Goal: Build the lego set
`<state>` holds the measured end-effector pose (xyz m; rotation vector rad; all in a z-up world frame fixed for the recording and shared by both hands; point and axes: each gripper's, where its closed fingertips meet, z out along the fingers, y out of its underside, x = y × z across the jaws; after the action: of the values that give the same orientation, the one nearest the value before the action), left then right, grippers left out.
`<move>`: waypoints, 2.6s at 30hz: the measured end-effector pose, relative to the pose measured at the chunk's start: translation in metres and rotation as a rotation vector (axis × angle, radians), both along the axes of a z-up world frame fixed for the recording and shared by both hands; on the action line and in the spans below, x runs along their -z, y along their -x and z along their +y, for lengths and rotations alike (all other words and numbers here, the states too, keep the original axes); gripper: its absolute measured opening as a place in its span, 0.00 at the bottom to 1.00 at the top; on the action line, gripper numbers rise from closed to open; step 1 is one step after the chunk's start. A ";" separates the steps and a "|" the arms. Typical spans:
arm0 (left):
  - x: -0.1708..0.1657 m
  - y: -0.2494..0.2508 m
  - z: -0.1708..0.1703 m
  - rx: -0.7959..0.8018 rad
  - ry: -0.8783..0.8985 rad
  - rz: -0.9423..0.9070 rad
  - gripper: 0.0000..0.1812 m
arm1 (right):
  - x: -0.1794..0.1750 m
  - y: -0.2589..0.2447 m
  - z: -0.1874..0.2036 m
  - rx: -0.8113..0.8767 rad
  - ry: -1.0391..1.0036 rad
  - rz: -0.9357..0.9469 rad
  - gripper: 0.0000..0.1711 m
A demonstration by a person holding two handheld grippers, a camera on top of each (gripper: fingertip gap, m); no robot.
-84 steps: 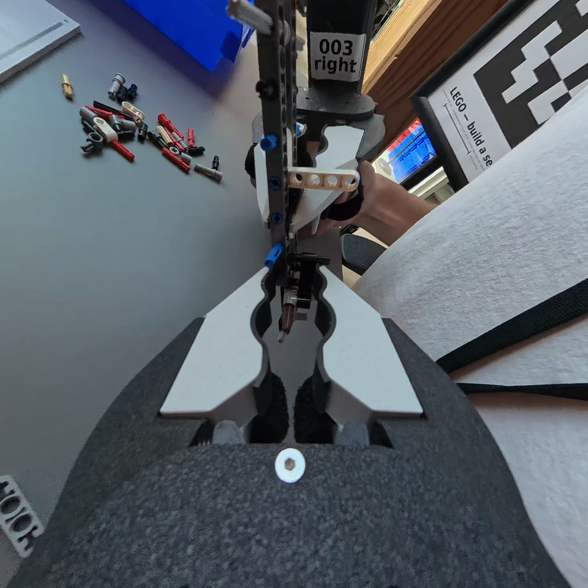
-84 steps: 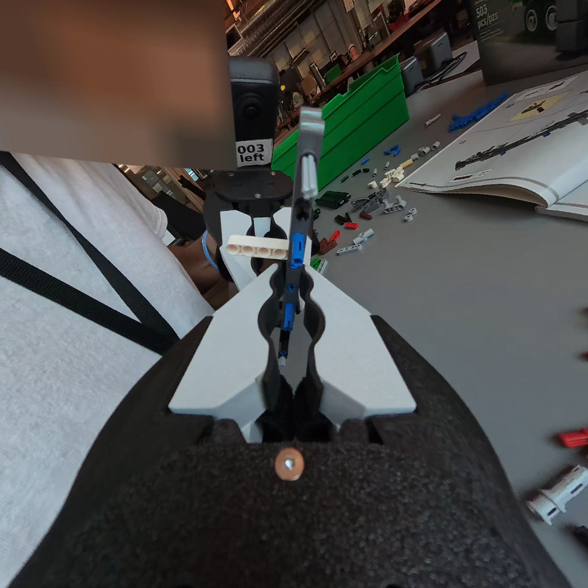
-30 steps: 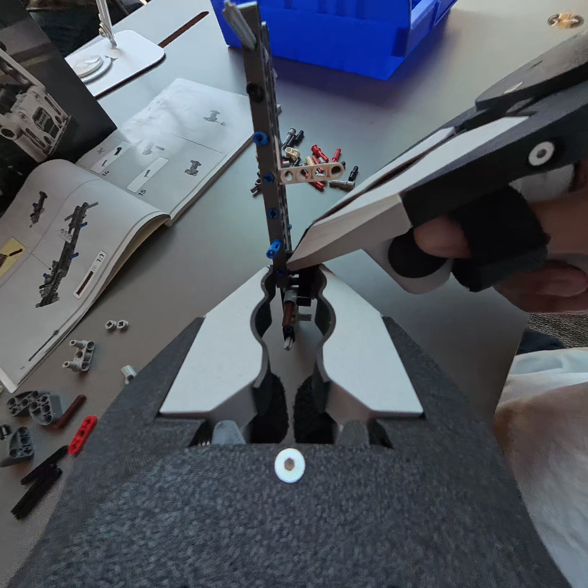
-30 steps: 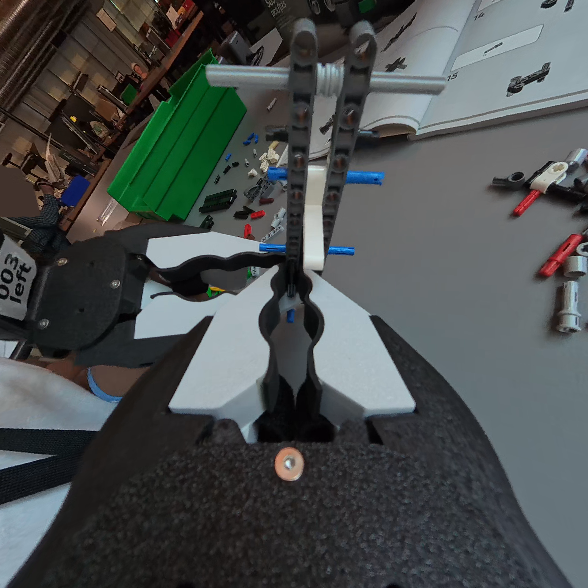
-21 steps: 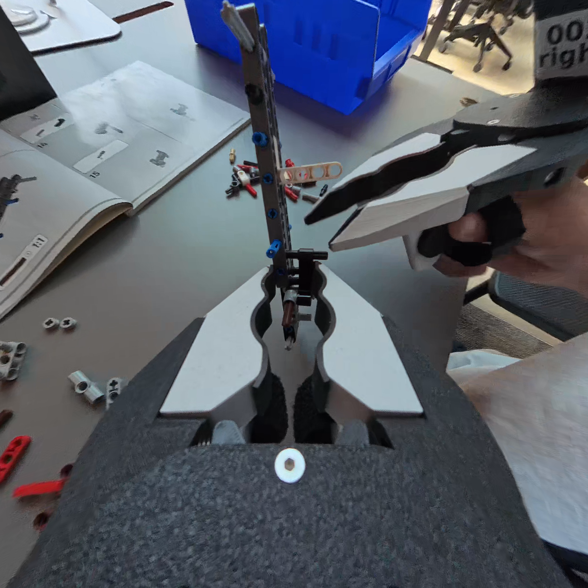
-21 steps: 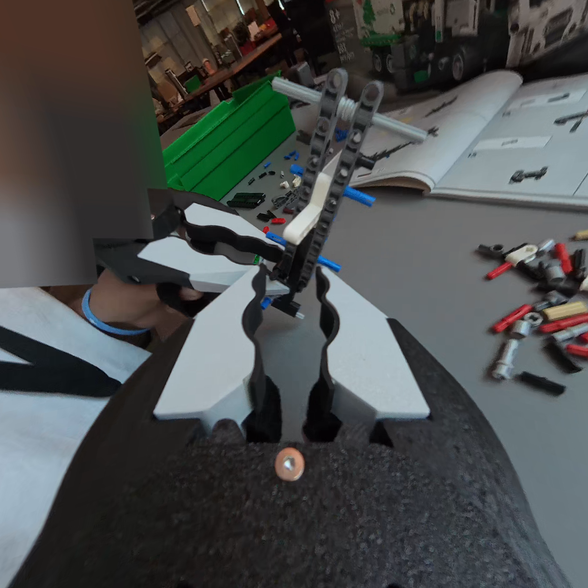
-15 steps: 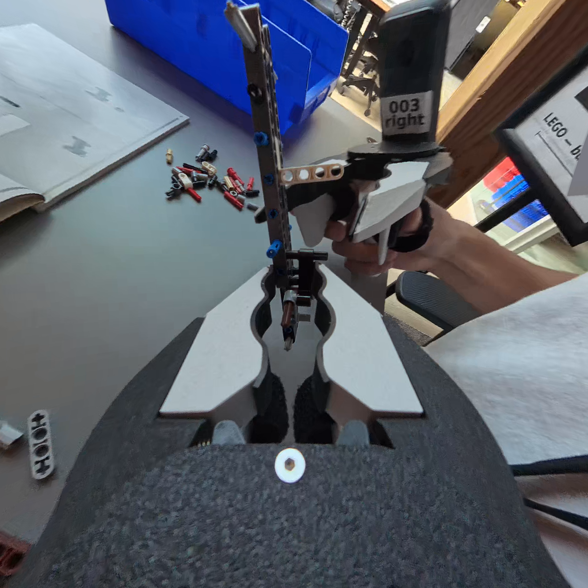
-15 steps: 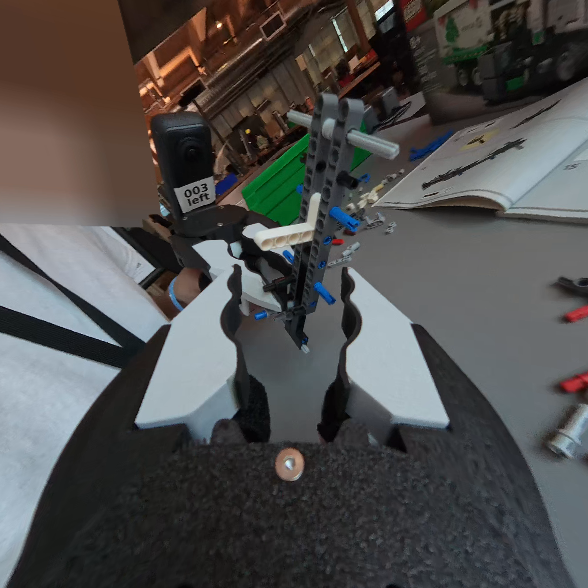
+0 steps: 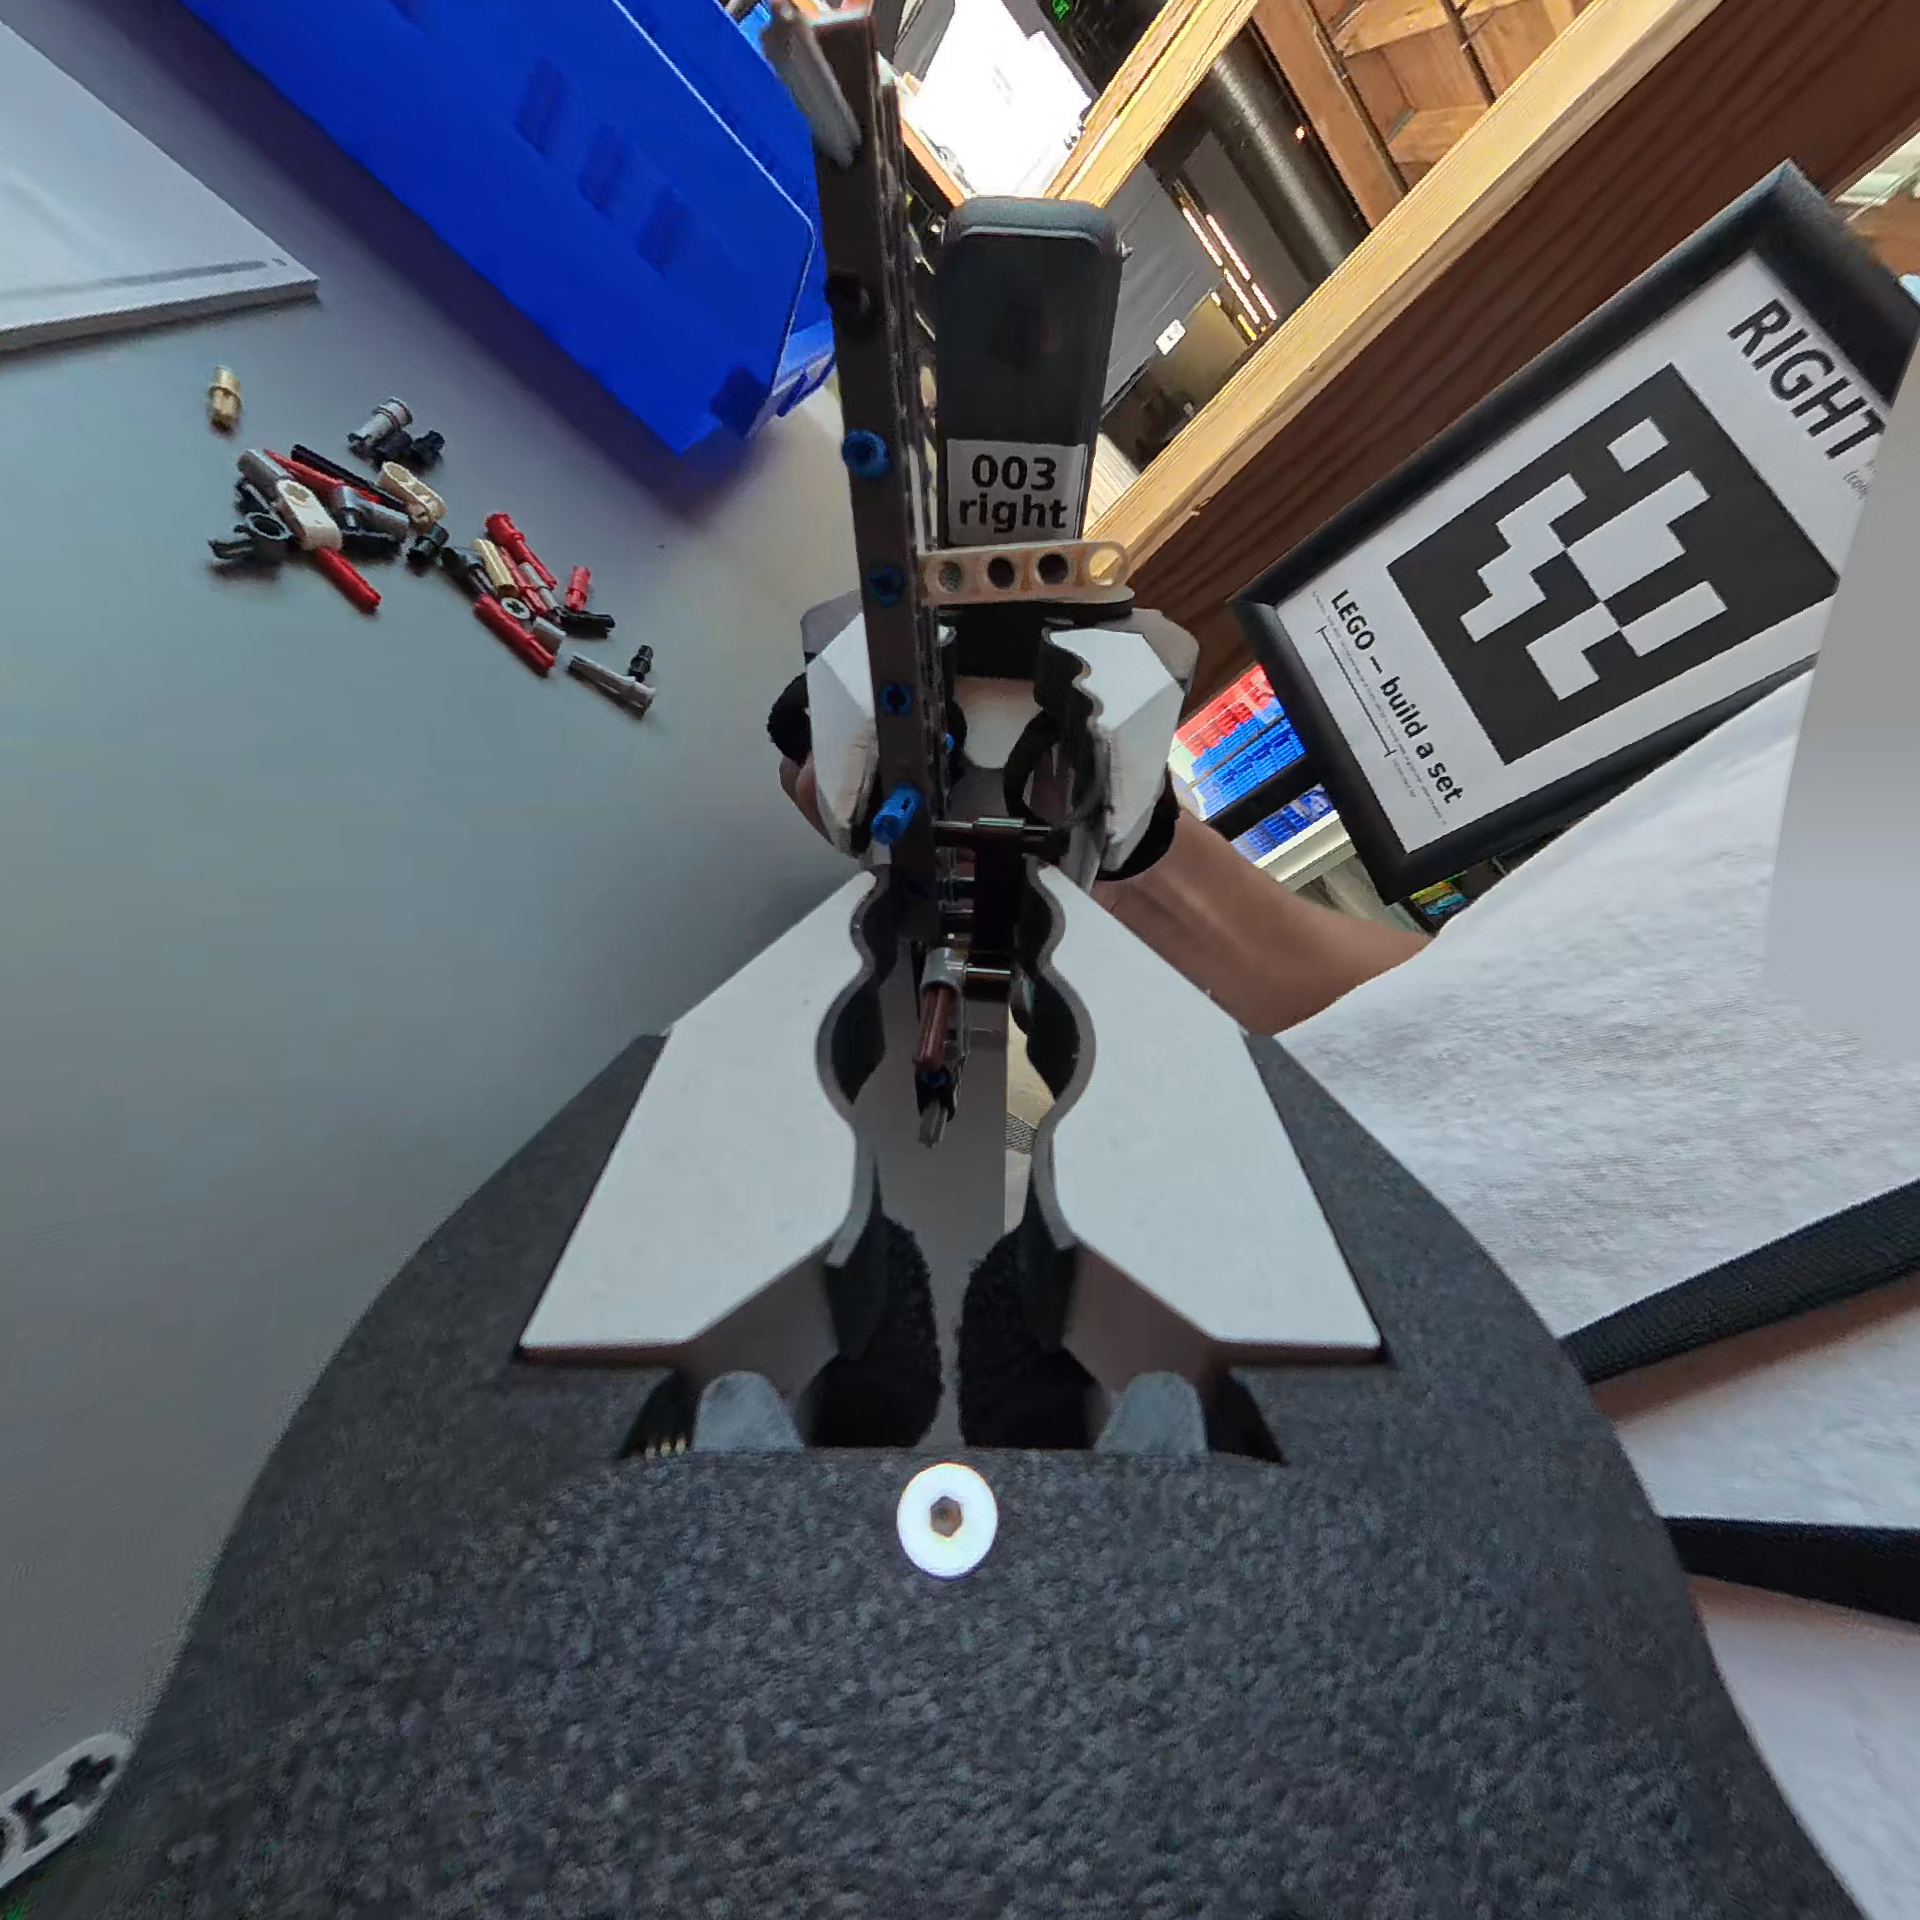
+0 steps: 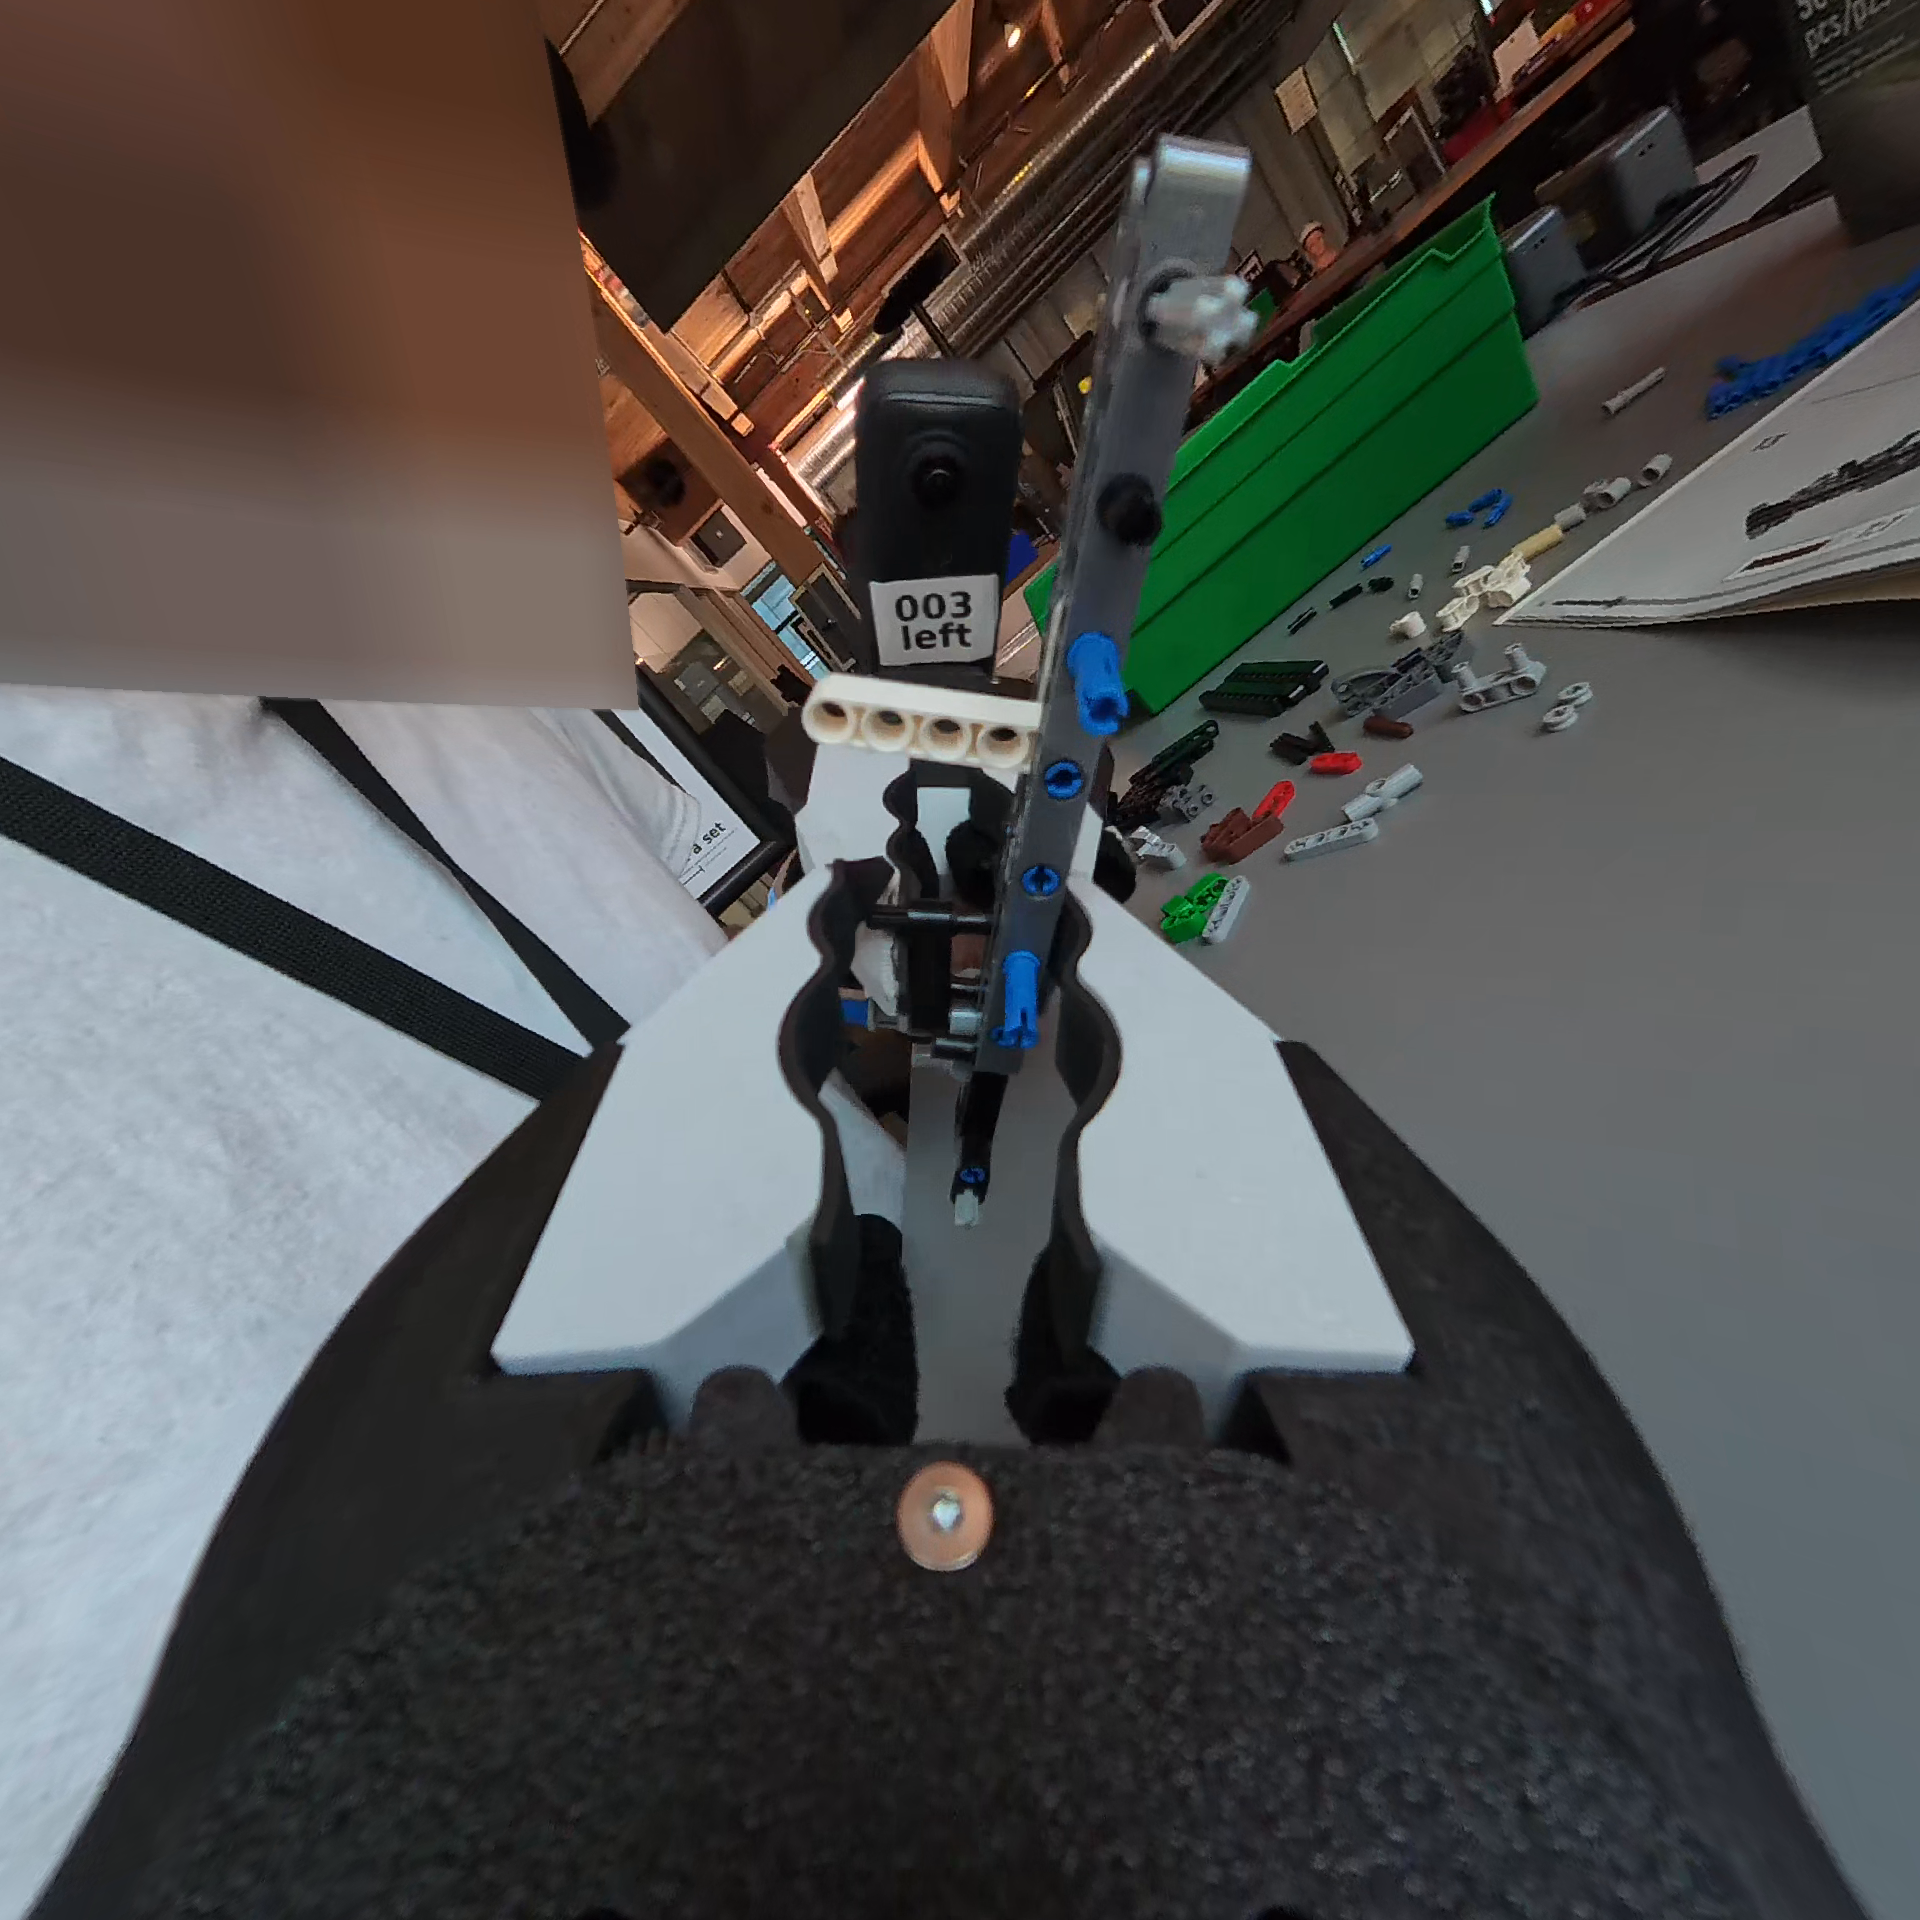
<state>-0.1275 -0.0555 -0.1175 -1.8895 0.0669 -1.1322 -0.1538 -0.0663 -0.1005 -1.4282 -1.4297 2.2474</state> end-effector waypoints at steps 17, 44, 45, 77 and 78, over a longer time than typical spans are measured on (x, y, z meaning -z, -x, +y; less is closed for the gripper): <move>-0.004 -0.003 0.002 -0.006 -0.005 -0.081 0.11 | -0.001 0.000 -0.001 0.006 -0.015 0.019 0.18; 0.013 0.020 -0.001 0.087 0.195 -0.103 0.11 | 0.017 0.010 0.011 0.058 -0.052 -0.110 0.24; 0.020 0.023 -0.006 0.136 0.255 -0.078 0.11 | 0.020 0.009 0.016 0.068 -0.059 -0.131 0.27; 0.057 0.094 -0.013 0.226 0.373 0.440 0.28 | 0.054 0.017 0.043 0.236 -0.819 -0.147 0.23; 0.054 0.101 -0.011 0.171 0.337 0.472 0.28 | 0.054 0.019 0.043 0.238 -0.824 -0.145 0.23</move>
<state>-0.2284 -0.0667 -0.1716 -2.4633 0.3229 -0.8187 -0.1730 -0.0236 -0.1543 -1.3592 -1.7942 1.1837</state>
